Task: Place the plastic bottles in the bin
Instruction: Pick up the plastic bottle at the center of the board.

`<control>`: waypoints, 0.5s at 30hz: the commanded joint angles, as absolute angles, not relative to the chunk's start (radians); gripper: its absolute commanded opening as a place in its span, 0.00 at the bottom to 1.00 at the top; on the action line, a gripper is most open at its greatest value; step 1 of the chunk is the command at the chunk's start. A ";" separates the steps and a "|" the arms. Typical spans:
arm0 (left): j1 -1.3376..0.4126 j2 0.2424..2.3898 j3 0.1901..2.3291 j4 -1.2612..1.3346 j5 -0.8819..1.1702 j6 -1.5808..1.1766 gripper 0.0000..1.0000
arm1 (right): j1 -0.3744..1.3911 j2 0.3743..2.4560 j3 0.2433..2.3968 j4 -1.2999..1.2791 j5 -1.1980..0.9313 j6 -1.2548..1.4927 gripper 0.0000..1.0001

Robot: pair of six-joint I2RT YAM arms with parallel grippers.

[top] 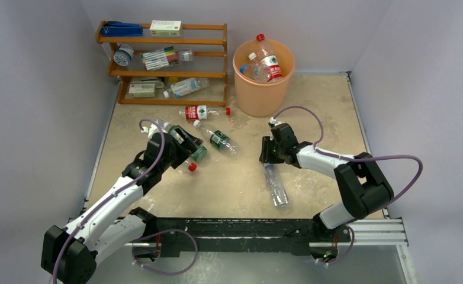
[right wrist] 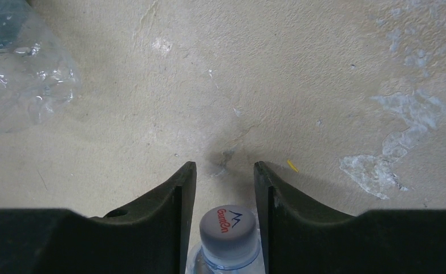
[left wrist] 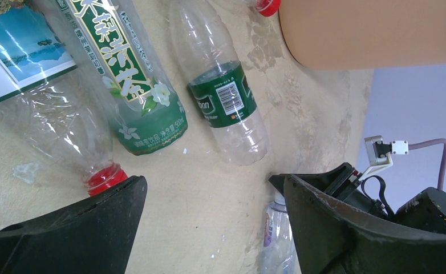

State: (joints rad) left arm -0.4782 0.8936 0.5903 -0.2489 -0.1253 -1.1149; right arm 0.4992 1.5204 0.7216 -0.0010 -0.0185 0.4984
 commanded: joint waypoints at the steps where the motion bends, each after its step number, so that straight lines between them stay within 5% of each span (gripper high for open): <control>1: -0.480 0.881 0.579 -0.215 -0.124 -1.098 0.90 | 0.506 1.511 0.746 -0.026 -0.036 0.489 0.47; 15: -0.480 0.894 0.577 -0.195 -0.114 -1.104 0.90 | 0.515 1.452 0.713 -0.083 -0.048 0.484 0.50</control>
